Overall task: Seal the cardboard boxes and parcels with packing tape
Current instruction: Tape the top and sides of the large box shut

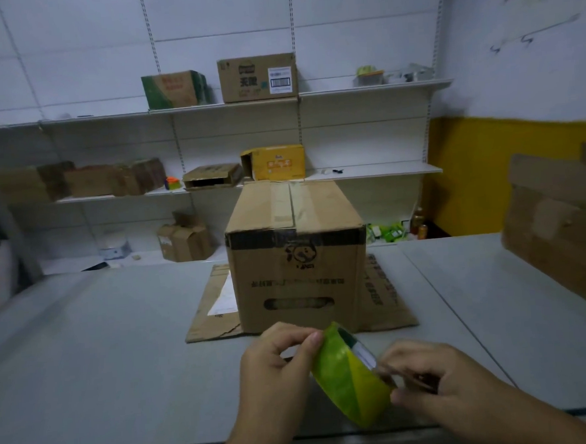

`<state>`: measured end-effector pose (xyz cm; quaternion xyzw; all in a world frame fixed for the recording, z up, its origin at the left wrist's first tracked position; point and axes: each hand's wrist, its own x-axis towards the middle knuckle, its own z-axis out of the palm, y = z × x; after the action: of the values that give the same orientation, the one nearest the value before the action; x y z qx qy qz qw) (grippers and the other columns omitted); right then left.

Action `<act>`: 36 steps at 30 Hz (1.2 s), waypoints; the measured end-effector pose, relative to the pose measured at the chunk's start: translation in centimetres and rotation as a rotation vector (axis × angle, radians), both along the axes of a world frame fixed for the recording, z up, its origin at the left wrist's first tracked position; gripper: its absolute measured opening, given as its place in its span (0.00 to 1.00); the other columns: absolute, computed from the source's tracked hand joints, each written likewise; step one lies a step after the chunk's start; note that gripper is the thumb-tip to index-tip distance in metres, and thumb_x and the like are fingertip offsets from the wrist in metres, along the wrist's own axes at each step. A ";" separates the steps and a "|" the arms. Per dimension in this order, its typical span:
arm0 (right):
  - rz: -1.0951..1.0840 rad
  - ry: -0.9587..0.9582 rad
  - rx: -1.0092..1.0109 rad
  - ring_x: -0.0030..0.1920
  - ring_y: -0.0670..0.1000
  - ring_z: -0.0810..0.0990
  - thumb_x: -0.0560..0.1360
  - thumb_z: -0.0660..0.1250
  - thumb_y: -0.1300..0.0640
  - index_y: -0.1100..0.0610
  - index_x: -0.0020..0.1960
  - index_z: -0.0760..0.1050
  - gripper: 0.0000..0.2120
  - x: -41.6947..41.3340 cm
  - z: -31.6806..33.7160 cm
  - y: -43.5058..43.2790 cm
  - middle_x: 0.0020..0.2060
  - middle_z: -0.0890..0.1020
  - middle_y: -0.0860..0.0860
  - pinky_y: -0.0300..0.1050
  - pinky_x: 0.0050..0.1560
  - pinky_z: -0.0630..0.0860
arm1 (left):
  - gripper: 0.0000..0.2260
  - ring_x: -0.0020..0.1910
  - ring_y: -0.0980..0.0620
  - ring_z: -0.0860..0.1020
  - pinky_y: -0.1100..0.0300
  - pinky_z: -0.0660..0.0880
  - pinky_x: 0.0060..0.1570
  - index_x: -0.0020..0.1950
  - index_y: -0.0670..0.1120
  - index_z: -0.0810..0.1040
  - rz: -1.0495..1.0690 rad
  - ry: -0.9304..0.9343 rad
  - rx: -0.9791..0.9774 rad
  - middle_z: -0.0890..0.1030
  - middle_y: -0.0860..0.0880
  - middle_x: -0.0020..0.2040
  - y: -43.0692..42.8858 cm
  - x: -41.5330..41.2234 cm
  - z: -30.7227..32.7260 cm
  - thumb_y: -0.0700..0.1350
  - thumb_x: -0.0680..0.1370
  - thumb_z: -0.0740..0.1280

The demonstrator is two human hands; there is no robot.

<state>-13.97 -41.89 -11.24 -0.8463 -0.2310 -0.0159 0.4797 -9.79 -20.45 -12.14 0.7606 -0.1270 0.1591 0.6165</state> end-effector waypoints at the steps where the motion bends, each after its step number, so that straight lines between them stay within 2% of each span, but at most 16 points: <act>1: -0.063 0.014 0.023 0.37 0.45 0.77 0.60 0.70 0.29 0.40 0.47 0.81 0.21 -0.2 0.2 -0.6 0.44 0.80 0.45 0.39 0.39 0.75 | 0.10 0.39 0.57 0.79 0.68 0.74 0.37 0.35 0.53 0.83 0.025 -0.038 0.019 0.82 0.55 0.36 0.1 0.0 -0.1 0.39 0.72 0.71; 3: -0.247 0.005 0.004 0.35 0.49 0.75 0.62 0.65 0.25 0.45 0.47 0.78 0.27 0.1 0.2 -2.8 0.40 0.78 0.51 0.44 0.37 0.73 | 0.10 0.39 0.58 0.78 0.70 0.73 0.36 0.36 0.52 0.82 0.053 -0.088 0.033 0.81 0.55 0.35 0.5 0.0 -0.1 0.38 0.73 0.70; 4: -0.367 -0.013 -0.093 0.34 0.48 0.74 0.68 0.61 0.27 0.48 0.47 0.75 0.25 0.7 0.0 -4.4 0.37 0.77 0.52 0.44 0.36 0.72 | 0.10 0.38 0.58 0.78 0.70 0.72 0.36 0.36 0.52 0.82 0.060 -0.101 0.042 0.81 0.55 0.35 0.8 0.0 -0.2 0.38 0.73 0.70; 7: -0.707 -0.102 -0.683 0.35 0.49 0.74 0.80 0.57 0.45 0.49 0.44 0.68 0.10 3.5 -1.0 -9.0 0.37 0.73 0.48 0.46 0.35 0.69 | 0.10 0.38 0.57 0.78 0.69 0.73 0.36 0.37 0.52 0.82 0.064 -0.101 0.040 0.81 0.54 0.36 1.1 0.1 -0.4 0.38 0.74 0.69; 9: -0.803 -0.189 -0.867 0.36 0.49 0.71 0.79 0.62 0.49 0.50 0.44 0.74 0.07 5.1 -2.7 -10.7 0.38 0.71 0.47 0.45 0.33 0.66 | 0.11 0.37 0.57 0.78 0.67 0.74 0.36 0.37 0.52 0.82 0.065 -0.083 0.011 0.81 0.52 0.36 1.1 0.1 -0.5 0.37 0.74 0.69; 12: -0.836 -0.188 -0.821 0.37 0.50 0.71 0.76 0.67 0.52 0.52 0.45 0.82 0.07 6.3 -4.2 -11.7 0.37 0.72 0.48 0.45 0.33 0.70 | 0.11 0.37 0.58 0.78 0.69 0.73 0.36 0.36 0.51 0.82 0.053 -0.055 0.001 0.81 0.53 0.36 1.0 0.0 -0.4 0.37 0.74 0.70; 16: -0.876 -0.160 -0.815 0.39 0.51 0.74 0.75 0.67 0.52 0.51 0.44 0.83 0.07 6.1 -4.0 -11.6 0.36 0.74 0.48 0.45 0.35 0.72 | 0.11 0.36 0.58 0.78 0.69 0.73 0.35 0.35 0.50 0.82 0.040 -0.049 0.010 0.81 0.53 0.35 1.4 -0.2 -0.2 0.36 0.73 0.70; 19: -0.913 -0.255 -0.812 0.43 0.54 0.77 0.70 0.73 0.54 0.52 0.46 0.83 0.05 5.8 -3.3 -10.9 0.39 0.79 0.50 0.46 0.40 0.71 | 0.11 0.35 0.57 0.78 0.66 0.74 0.35 0.34 0.51 0.82 0.044 -0.058 -0.019 0.81 0.50 0.34 1.7 0.2 -0.3 0.37 0.74 0.71; 21: -0.795 -0.297 -0.534 0.47 0.51 0.79 0.72 0.72 0.54 0.53 0.48 0.82 0.06 4.6 -1.4 -7.9 0.43 0.81 0.48 0.45 0.45 0.73 | 0.07 0.35 0.57 0.77 0.65 0.74 0.34 0.37 0.52 0.82 0.035 -0.059 -0.043 0.81 0.50 0.34 1.6 0.4 -0.1 0.42 0.74 0.70; 23: -0.500 -0.267 -0.261 0.44 0.43 0.79 0.73 0.70 0.48 0.44 0.44 0.79 0.01 2.3 1.6 -3.0 0.39 0.81 0.43 0.33 0.43 0.73 | 0.09 0.35 0.56 0.77 0.64 0.74 0.34 0.36 0.49 0.81 0.021 -0.052 -0.037 0.80 0.50 0.34 1.3 0.6 0.3 0.40 0.75 0.69; 24: -0.344 -0.247 -0.206 0.44 0.42 0.79 0.73 0.68 0.42 0.41 0.42 0.77 0.05 1.0 3.1 -0.5 0.39 0.81 0.41 0.31 0.41 0.72 | 0.11 0.35 0.56 0.77 0.63 0.73 0.34 0.35 0.49 0.80 0.013 -0.052 -0.015 0.80 0.51 0.34 1.1 0.7 0.5 0.37 0.75 0.69; 27: -0.059 -0.120 -0.218 0.43 0.41 0.78 0.65 0.64 0.29 0.41 0.42 0.75 0.17 -1.4 5.4 4.1 0.44 0.79 0.38 0.31 0.41 0.72 | 0.11 0.35 0.54 0.77 0.60 0.74 0.35 0.35 0.49 0.79 -0.011 -0.077 0.039 0.79 0.50 0.35 0.7 0.6 1.4 0.36 0.75 0.68; 29: -0.010 -0.029 -0.211 0.43 0.37 0.78 0.67 0.69 0.33 0.40 0.48 0.74 0.15 -1.4 5.2 4.6 0.43 0.80 0.38 0.30 0.43 0.71 | 0.10 0.35 0.54 0.77 0.64 0.73 0.35 0.35 0.49 0.79 -0.001 -0.119 0.044 0.79 0.50 0.36 0.9 0.6 1.9 0.36 0.75 0.68; 32: 0.008 0.025 -0.325 0.57 0.40 0.76 0.72 0.69 0.39 0.40 0.60 0.74 0.18 -0.6 4.0 4.4 0.56 0.79 0.40 0.33 0.55 0.70 | 0.11 0.34 0.54 0.78 0.64 0.74 0.34 0.33 0.49 0.80 0.007 -0.098 0.029 0.80 0.50 0.35 1.6 0.7 2.2 0.36 0.73 0.69; 34: -0.005 0.023 -0.372 0.60 0.43 0.75 0.75 0.66 0.40 0.37 0.56 0.72 0.10 -0.7 4.0 4.5 0.58 0.78 0.45 0.31 0.55 0.68 | 0.12 0.33 0.55 0.78 0.65 0.74 0.34 0.32 0.49 0.82 -0.011 -0.038 -0.001 0.81 0.48 0.34 1.9 0.6 2.2 0.35 0.72 0.71; 36: 0.018 0.037 -0.322 0.57 0.44 0.76 0.77 0.64 0.44 0.35 0.49 0.72 0.03 -0.7 4.6 4.7 0.54 0.79 0.46 0.27 0.52 0.67 | 0.13 0.31 0.57 0.78 0.68 0.73 0.33 0.30 0.49 0.83 -0.020 -0.009 -0.018 0.81 0.48 0.32 2.3 0.1 2.4 0.34 0.71 0.72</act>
<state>-14.68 -37.24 -6.64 -0.9103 -0.2292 0.0410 0.3422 -9.73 -18.19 -9.79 0.7531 -0.1360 0.1575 0.6242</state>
